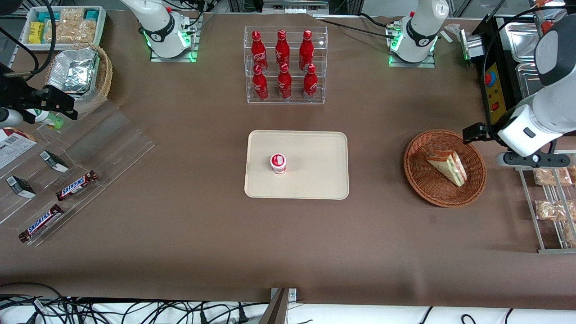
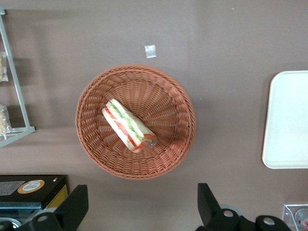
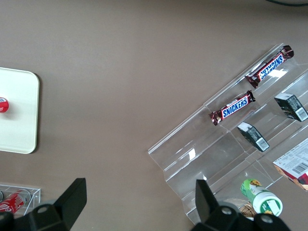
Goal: Place sandwich from basket to tray
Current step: 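Move the open left gripper over the wrapped sandwich in the wicker basket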
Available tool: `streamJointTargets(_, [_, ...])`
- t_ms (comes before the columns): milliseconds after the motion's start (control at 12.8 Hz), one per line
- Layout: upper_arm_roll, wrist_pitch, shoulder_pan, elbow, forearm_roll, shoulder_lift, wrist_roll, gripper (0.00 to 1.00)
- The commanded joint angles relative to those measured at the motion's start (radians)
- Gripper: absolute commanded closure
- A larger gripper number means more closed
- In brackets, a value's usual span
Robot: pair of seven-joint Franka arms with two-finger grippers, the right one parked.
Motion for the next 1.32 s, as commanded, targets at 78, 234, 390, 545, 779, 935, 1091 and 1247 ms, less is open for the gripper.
streamJointTargets(78, [-0.001, -0.016, 0.035, 0.081, 0.03, 0.119, -0.003, 0.0])
streamJointTargets(234, [-0.007, 0.024, 0.081, 0.071, 0.059, 0.145, -0.017, 0.0])
streamJointTargets(390, [-0.009, 0.059, 0.086, 0.063, 0.065, 0.191, -0.11, 0.0])
streamJointTargets(545, [-0.009, 0.106, 0.089, 0.04, 0.062, 0.222, -0.198, 0.0])
streamJointTargets(779, [-0.009, 0.235, 0.092, -0.087, 0.068, 0.216, -0.423, 0.0])
streamJointTargets(935, [-0.012, 0.336, 0.092, -0.185, 0.068, 0.196, -0.547, 0.0])
streamJointTargets(1091, [-0.013, 0.486, 0.086, -0.311, 0.077, 0.177, -0.683, 0.0])
streamJointTargets(1247, [-0.013, 0.58, 0.084, -0.405, 0.102, 0.162, -0.695, 0.0])
